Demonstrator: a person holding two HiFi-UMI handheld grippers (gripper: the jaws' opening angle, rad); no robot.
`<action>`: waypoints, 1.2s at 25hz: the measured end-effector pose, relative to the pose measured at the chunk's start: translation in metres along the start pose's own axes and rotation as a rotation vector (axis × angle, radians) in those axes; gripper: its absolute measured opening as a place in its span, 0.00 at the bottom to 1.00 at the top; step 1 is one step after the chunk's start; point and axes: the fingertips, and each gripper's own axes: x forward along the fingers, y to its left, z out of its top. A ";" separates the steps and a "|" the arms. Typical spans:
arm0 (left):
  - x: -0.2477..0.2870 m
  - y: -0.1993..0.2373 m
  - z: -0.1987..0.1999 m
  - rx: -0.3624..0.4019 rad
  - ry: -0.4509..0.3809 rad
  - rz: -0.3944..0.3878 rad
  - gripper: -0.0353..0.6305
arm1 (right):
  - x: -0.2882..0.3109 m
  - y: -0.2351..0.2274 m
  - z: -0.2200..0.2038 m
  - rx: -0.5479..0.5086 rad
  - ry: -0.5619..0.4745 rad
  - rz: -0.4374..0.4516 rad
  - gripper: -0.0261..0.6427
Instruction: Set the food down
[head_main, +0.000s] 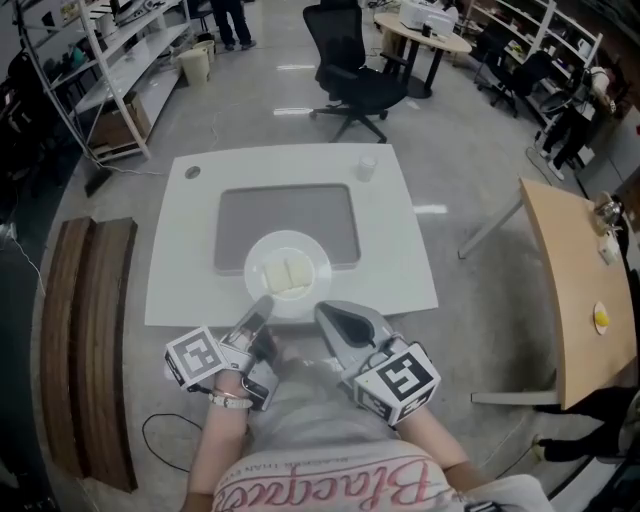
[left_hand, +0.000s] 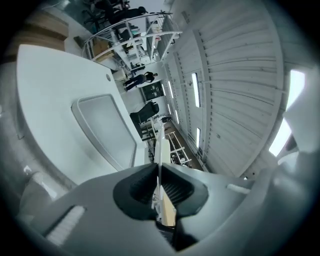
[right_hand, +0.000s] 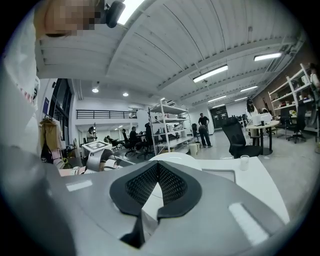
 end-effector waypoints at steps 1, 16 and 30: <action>0.007 0.004 0.005 0.025 0.003 0.003 0.09 | 0.005 -0.004 0.000 0.004 0.002 -0.001 0.04; 0.086 0.065 0.056 0.131 0.063 0.023 0.09 | 0.093 -0.071 -0.012 -0.010 0.085 -0.104 0.04; 0.124 0.150 0.061 -0.023 0.133 0.213 0.09 | 0.135 -0.121 -0.038 0.067 0.195 -0.174 0.04</action>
